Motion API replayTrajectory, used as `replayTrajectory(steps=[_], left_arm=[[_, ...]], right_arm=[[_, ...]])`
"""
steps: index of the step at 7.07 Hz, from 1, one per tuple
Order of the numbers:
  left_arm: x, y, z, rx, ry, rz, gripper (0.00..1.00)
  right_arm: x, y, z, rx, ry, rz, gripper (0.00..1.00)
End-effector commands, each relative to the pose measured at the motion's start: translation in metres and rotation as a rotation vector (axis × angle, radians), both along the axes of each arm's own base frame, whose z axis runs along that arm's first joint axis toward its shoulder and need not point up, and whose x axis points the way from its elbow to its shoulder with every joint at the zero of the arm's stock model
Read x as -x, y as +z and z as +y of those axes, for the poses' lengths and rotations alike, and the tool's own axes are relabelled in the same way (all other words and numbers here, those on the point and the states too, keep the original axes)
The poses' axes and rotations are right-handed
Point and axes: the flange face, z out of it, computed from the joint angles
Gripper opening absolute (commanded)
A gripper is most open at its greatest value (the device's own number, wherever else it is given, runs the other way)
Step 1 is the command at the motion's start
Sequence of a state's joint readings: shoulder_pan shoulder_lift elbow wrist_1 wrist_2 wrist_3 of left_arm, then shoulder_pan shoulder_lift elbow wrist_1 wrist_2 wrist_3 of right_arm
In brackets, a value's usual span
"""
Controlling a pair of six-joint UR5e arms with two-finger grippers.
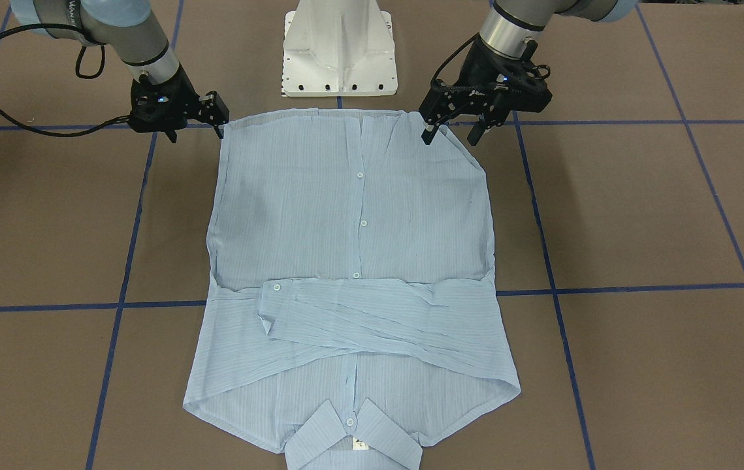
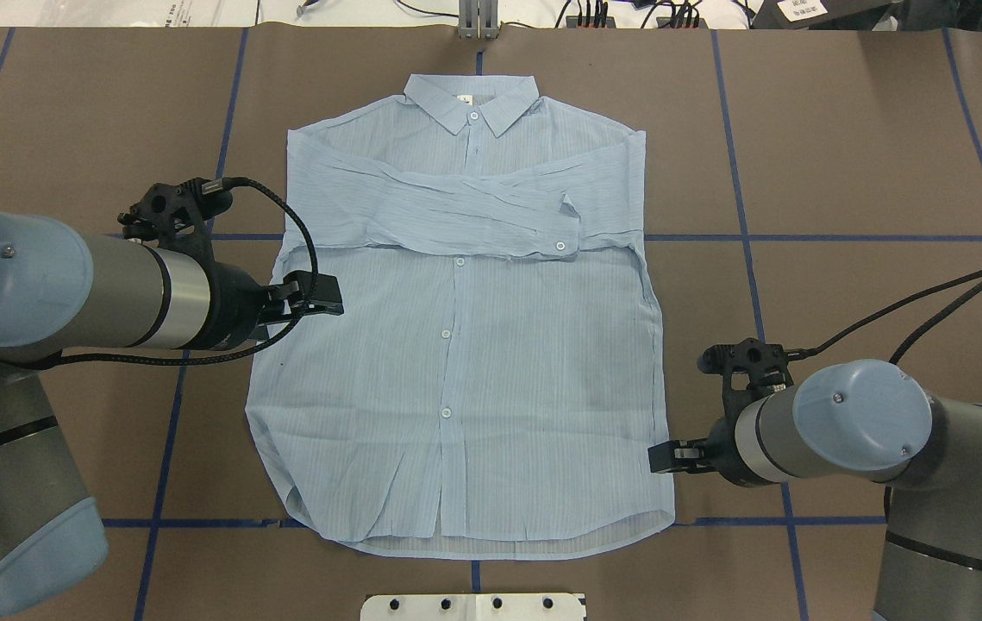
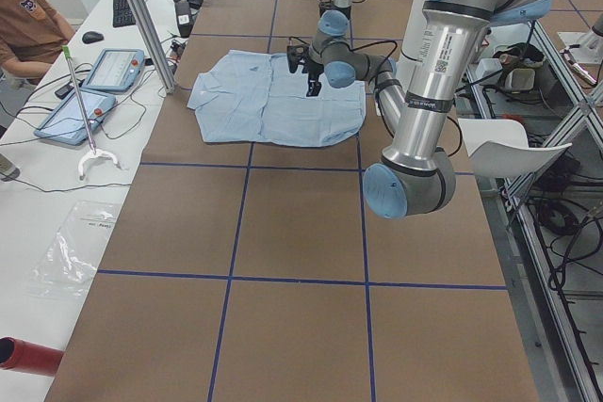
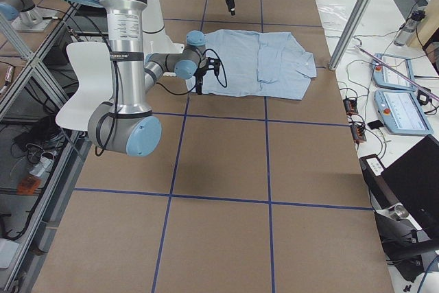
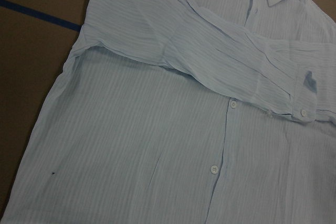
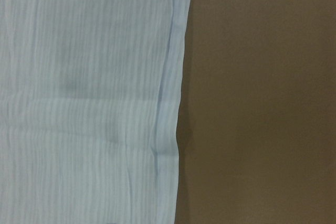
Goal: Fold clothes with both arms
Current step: 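Move both grippers to the shirt side edges nearest the robot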
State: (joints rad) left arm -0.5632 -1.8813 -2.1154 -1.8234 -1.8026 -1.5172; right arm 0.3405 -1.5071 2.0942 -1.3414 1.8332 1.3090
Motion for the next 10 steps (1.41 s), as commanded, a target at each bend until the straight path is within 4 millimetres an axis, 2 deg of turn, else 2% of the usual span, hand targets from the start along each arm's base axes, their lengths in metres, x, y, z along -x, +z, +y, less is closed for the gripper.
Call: replayTrajectory(steps=[1,2,3,4,5,9,10], left_arm=[[0.000,0.000,0.001,-0.001,0.002,0.001,0.99],[0.000,-0.001,0.001,-0.002,0.002,0.002,0.99],[0.001,-0.002,0.001,-0.003,0.002,0.005,0.99],[0.001,-0.001,0.002,-0.002,0.002,0.004,0.99],[0.001,-0.001,0.002,-0.002,0.002,0.004,0.99],[0.000,-0.002,0.001,-0.002,0.002,0.004,0.99],[0.000,-0.005,0.001,-0.006,0.002,0.009,0.99]], right_arm=[[0.030,0.006,0.015,0.010,-0.041,0.018,0.88],[0.041,0.006,0.016,0.011,-0.051,0.021,0.82],[0.042,0.007,0.017,0.013,-0.052,0.024,0.75],[0.042,0.007,0.018,0.013,-0.055,0.025,0.57],[0.044,0.008,0.020,0.015,-0.061,0.027,0.49],[0.047,0.017,0.027,0.021,-0.076,0.045,0.49],[0.049,0.022,0.027,0.026,-0.079,0.055,0.41]])
